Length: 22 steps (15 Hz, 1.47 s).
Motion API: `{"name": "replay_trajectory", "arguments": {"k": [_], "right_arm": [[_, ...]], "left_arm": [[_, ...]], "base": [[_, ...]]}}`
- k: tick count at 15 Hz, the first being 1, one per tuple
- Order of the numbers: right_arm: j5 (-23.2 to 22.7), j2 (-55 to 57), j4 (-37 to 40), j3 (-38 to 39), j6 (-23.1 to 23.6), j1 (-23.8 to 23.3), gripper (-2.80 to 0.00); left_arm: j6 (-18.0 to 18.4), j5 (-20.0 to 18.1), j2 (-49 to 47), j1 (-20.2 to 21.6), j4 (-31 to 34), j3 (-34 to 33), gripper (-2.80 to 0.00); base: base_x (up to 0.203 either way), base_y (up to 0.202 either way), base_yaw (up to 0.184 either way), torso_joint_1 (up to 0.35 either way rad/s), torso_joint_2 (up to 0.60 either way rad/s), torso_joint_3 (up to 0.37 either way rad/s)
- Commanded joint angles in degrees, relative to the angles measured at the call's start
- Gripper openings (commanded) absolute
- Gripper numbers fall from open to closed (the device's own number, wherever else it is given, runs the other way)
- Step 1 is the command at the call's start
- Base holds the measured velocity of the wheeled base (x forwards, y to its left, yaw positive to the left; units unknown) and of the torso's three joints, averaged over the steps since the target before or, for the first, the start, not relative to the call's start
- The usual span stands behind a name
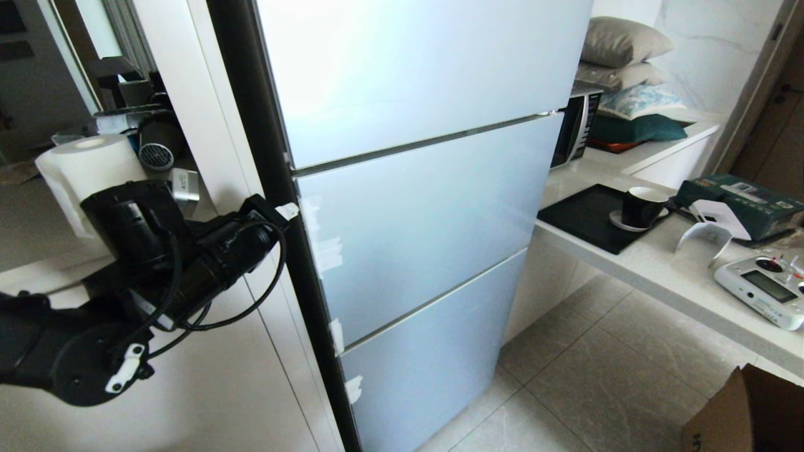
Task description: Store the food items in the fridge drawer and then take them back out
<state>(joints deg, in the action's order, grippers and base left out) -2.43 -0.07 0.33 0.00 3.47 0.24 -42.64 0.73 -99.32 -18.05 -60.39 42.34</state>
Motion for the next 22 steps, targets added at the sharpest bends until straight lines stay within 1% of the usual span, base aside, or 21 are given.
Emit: {"name": "replay_trajectory", "arguments": {"k": [1, 11, 14, 17, 22], "right_arm": [[-0.04, -0.01, 0.02, 0.0, 0.05, 0.02, -2.8], [-0.04, -0.01, 0.02, 0.0, 0.05, 0.02, -2.8], [-0.04, -0.01, 0.02, 0.0, 0.05, 0.02, -2.8], [-0.04, -0.01, 0.02, 0.0, 0.05, 0.02, -2.8], [-0.04, -0.01, 0.02, 0.0, 0.05, 0.02, -2.8]], "left_arm": [[-0.25, -0.12, -0.09, -0.14, -0.34, -0.06, -2.8], [-0.6, -0.15, -1.89, -0.44, -0.16, 0.99, -2.8], [-0.6, -1.33, -1.46, -1.33, -0.29, 0.29, -2.8], [-0.6, -1.43, -1.66, -2.9, -0.84, -1.5, -2.8], [-0.51, -1.32, -1.81, -4.46, -1.29, -1.91, -2.8]], "base": [[0.0, 0.0, 0.0, 0.0, 0.0, 0.0], [0.0, 0.0, 0.0, 0.0, 0.0, 0.0], [0.0, 0.0, 0.0, 0.0, 0.0, 0.0], [0.0, 0.0, 0.0, 0.0, 0.0, 0.0], [0.0, 0.0, 0.0, 0.0, 0.0, 0.0]]}}
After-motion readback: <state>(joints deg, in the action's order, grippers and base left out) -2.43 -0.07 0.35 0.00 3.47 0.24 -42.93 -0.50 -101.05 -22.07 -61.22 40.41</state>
